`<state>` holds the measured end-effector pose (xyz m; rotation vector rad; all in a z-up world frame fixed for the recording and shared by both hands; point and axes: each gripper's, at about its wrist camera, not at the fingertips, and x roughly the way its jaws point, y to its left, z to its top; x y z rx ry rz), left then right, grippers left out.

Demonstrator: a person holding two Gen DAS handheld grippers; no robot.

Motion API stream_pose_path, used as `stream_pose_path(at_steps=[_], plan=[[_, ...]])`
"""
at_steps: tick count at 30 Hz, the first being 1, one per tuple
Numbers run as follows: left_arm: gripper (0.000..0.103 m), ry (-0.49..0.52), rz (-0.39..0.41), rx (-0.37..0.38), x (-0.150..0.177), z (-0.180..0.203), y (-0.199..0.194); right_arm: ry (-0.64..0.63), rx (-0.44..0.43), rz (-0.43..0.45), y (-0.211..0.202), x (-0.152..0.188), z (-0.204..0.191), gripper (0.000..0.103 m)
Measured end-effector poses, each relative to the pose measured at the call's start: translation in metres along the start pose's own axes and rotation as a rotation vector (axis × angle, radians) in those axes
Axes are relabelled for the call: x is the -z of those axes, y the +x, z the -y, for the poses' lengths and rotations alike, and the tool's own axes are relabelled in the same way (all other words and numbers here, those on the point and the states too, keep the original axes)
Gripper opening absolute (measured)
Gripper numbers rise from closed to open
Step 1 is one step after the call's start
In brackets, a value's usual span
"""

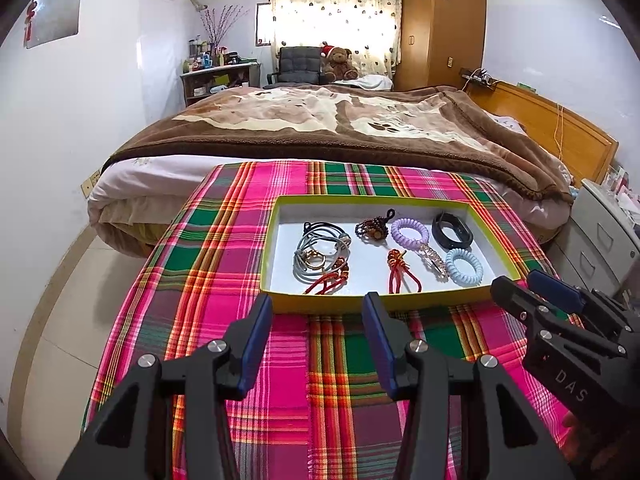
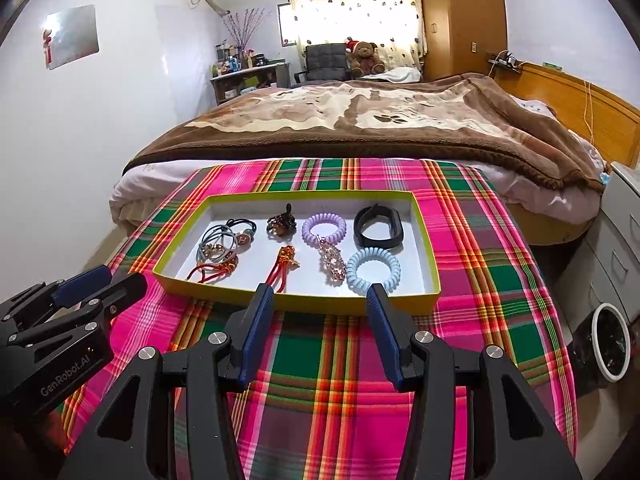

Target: Organize jewelry

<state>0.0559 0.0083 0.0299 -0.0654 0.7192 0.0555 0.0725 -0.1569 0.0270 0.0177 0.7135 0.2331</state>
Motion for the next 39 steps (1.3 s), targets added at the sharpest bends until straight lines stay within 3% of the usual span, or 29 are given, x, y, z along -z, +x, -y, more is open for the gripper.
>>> stream_pose_path(at_steps=[39], plan=[[0.048,-0.018,0.000,-0.004,0.0006,-0.0030,-0.0016,-0.001,0.001,-0.009,0.0014,0.0025,-0.0033,0.049]])
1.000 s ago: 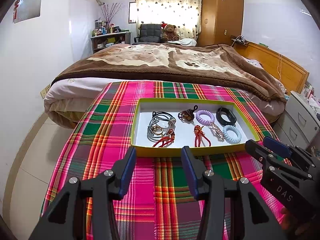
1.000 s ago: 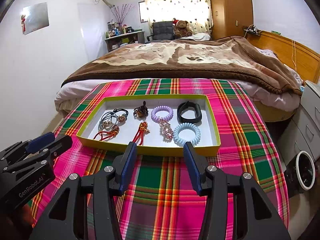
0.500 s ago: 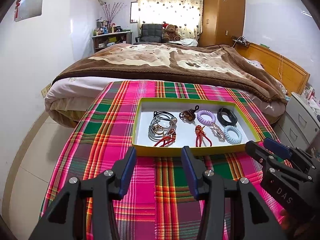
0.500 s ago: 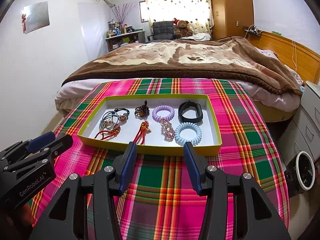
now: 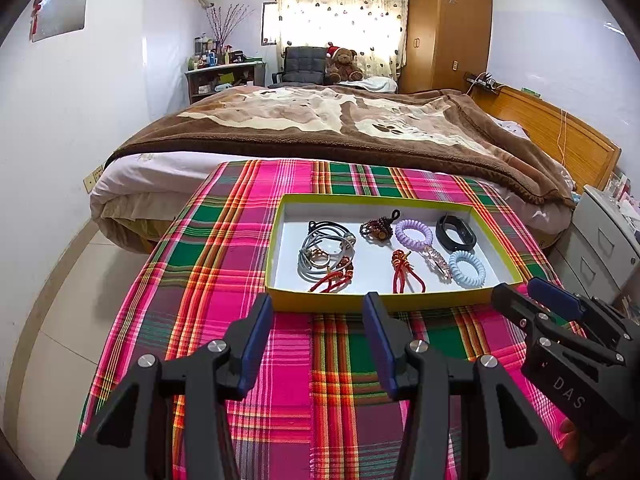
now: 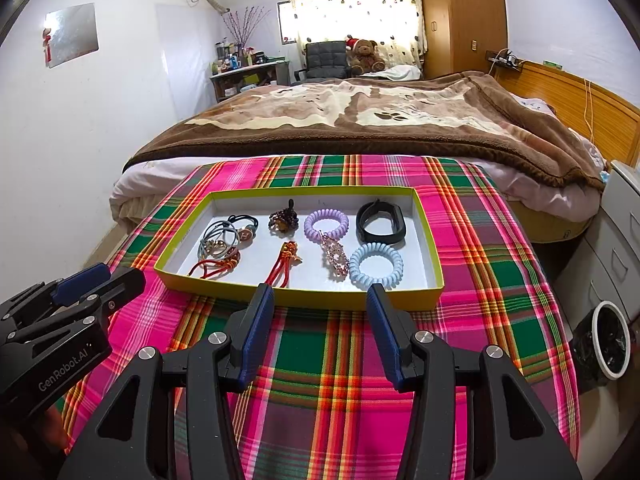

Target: Organize jewelry

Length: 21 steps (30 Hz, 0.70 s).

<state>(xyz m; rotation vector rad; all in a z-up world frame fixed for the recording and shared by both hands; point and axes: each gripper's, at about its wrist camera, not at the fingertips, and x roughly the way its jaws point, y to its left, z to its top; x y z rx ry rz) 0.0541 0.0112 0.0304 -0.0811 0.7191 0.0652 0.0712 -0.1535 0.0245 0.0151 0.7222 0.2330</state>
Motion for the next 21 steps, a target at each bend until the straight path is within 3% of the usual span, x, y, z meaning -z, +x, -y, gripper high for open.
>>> stream_pose_path(at_steps=[21], plan=[[0.049,-0.014,-0.013,-0.005,0.0020,0.0008,0.0046,0.000,0.001,-0.002,0.0018,0.0010,0.0009,0.049]])
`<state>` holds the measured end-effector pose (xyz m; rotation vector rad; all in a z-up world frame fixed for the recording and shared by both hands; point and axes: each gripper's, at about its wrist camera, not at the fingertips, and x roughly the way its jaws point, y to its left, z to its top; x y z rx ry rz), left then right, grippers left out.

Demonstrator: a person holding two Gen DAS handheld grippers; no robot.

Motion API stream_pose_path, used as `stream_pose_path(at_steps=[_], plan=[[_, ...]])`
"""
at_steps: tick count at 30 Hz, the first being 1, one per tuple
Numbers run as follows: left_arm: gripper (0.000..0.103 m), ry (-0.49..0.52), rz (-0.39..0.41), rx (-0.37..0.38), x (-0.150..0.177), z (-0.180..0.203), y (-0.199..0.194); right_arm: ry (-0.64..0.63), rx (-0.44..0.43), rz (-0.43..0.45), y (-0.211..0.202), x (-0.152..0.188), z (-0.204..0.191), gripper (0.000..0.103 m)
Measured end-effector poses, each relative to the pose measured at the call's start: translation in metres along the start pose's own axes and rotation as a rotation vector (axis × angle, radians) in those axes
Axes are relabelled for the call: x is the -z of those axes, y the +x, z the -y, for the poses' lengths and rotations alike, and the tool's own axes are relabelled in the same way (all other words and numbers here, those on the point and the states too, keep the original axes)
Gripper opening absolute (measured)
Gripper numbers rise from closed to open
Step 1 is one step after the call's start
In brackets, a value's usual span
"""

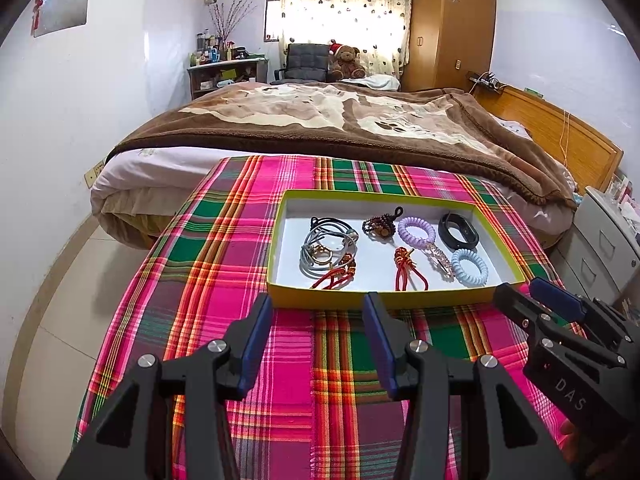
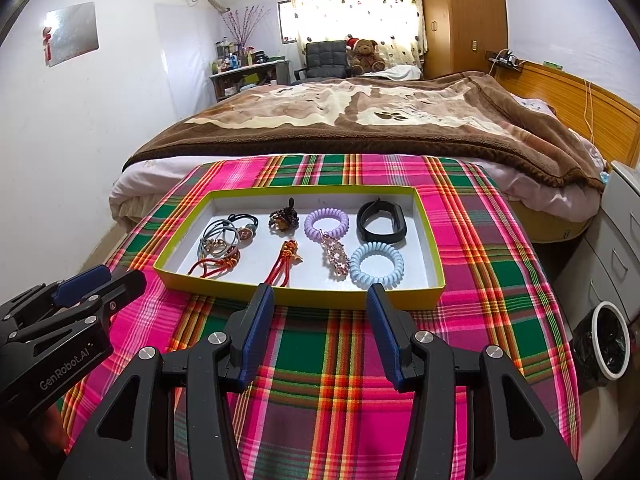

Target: Organize jewelry

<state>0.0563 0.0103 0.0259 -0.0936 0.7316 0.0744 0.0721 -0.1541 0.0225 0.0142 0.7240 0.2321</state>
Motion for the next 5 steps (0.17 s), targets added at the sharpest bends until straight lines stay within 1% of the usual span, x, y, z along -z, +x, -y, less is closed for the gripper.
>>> stream_pose_path(at_steps=[5], plan=[[0.048,-0.005,-0.001,-0.003,0.0006,-0.0011,0.0005,0.001,-0.001,0.000,0.0002,0.0000,-0.0006,0.049]])
